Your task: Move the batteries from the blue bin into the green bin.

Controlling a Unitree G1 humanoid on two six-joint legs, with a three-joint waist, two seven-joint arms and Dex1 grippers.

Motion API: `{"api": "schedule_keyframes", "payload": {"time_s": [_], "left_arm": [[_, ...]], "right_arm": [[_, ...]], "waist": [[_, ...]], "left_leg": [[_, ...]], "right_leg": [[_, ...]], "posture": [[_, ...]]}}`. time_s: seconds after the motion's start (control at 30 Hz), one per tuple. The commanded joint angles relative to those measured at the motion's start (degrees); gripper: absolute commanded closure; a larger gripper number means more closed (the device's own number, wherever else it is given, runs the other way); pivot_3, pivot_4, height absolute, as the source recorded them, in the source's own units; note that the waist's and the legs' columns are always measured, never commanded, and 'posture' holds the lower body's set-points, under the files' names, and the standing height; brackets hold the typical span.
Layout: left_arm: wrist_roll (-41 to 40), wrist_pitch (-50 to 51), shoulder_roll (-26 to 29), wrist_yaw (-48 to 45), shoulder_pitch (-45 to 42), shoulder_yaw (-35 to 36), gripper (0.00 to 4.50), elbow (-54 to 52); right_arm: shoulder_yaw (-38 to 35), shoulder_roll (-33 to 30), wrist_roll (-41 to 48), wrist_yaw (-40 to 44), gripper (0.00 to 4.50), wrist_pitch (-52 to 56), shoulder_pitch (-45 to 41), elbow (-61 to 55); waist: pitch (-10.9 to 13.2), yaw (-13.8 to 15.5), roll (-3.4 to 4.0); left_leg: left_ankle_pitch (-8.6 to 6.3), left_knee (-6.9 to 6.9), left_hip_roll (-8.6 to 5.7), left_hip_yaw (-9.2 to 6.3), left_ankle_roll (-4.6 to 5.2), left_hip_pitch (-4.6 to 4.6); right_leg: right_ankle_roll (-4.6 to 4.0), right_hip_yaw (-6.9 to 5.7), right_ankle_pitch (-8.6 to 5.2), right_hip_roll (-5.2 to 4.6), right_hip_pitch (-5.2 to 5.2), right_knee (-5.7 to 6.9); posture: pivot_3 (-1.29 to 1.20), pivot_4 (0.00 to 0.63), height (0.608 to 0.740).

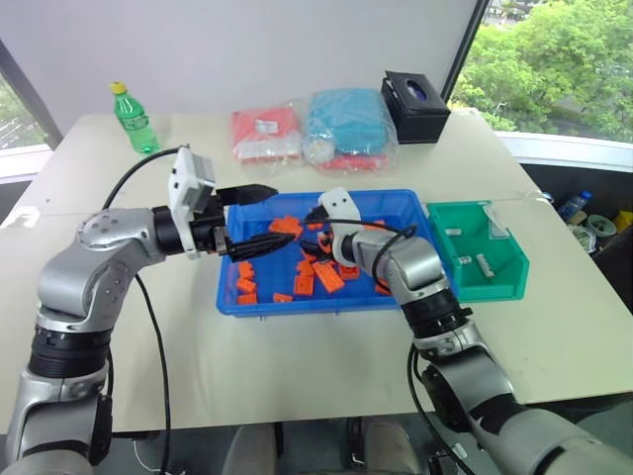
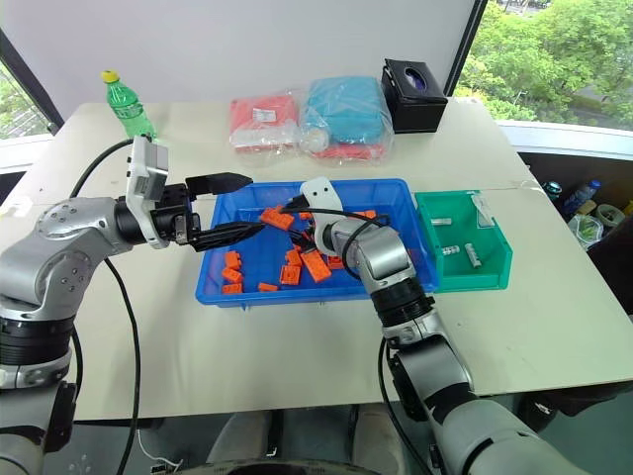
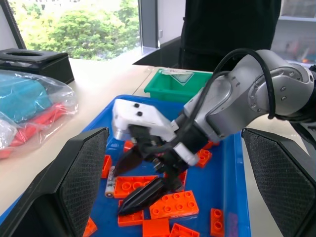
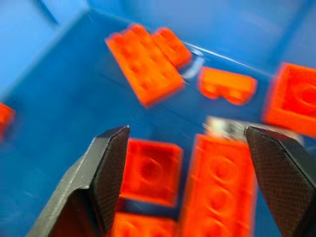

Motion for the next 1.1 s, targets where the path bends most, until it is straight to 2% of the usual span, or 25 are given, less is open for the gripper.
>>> {"api": "schedule_keyframes", "payload": {"time_s": [0.03,0.17,0.2,0.23,0.7,1.1], "left_arm": [[-0.04,-1.45,0.17,0.08,-0.28,1.05,0.0,-1.22],[-0.18,-1.69,0.29,0.31,0.08,1.22,0.0,-1.4],[-0.19,-1.74,0.32,0.32,0.14,1.24,0.0,-1.39],[-0.14,-1.82,0.32,0.33,0.2,1.24,0.0,-1.36],[-0.06,-2.17,0.24,0.16,0.06,1.05,0.0,-0.88],[0.02,-2.13,0.38,0.24,-0.68,1.26,0.0,-0.57]], "right_arm": [[-3.32,0.66,-0.73,-2.52,0.59,-1.06,-2.16,1.36],[-3.44,0.04,-2.37,-3.47,0.59,-2.7,-2.45,2.66],[-3.03,-0.24,-2.83,-3.38,0.06,-2.78,-2.47,2.68],[-2.89,-0.34,-3.1,-3.46,0.02,-2.55,-2.43,2.64],[-3.88,1.12,-3.53,-2.38,0.02,-3.74,-2.58,5.86],[-6.25,2.98,-4.74,-3.93,0.02,-13.43,-6.87,21.66]], "waist": [[0.0,0.1,-0.01],[0.0,-0.03,0.0],[0.0,-0.09,0.0],[0.0,-0.13,0.0],[-0.01,-0.15,-0.01],[-0.02,-0.2,-0.04]], "left_leg": [[0.0,0.01,-0.01,0.0,0.0,0.0],[0.0,0.02,-0.03,0.02,0.0,-0.02],[0.0,0.01,-0.03,0.03,0.0,-0.02],[0.0,0.01,-0.03,0.02,0.0,-0.01],[0.0,0.01,-0.02,0.01,0.0,-0.01],[0.0,0.02,-0.02,0.0,0.0,0.04]], "right_leg": [[-0.01,0.0,0.0,0.0,-0.02,-0.01],[-0.03,0.0,-0.01,-0.02,0.04,-0.17],[-0.03,0.0,-0.01,-0.02,0.04,-0.19],[-0.02,0.0,-0.01,-0.02,0.04,-0.17],[-0.01,0.0,-0.01,-0.02,0.07,0.07],[-0.02,0.01,-0.02,-0.01,0.0,0.06]], "posture": [[0.0,0.15,0.723],[0.0,0.15,0.723],[0.0,0.15,0.723],[0.0,0.15,0.723],[0.0,0.15,0.723],[0.0,0.15,0.723]]}}
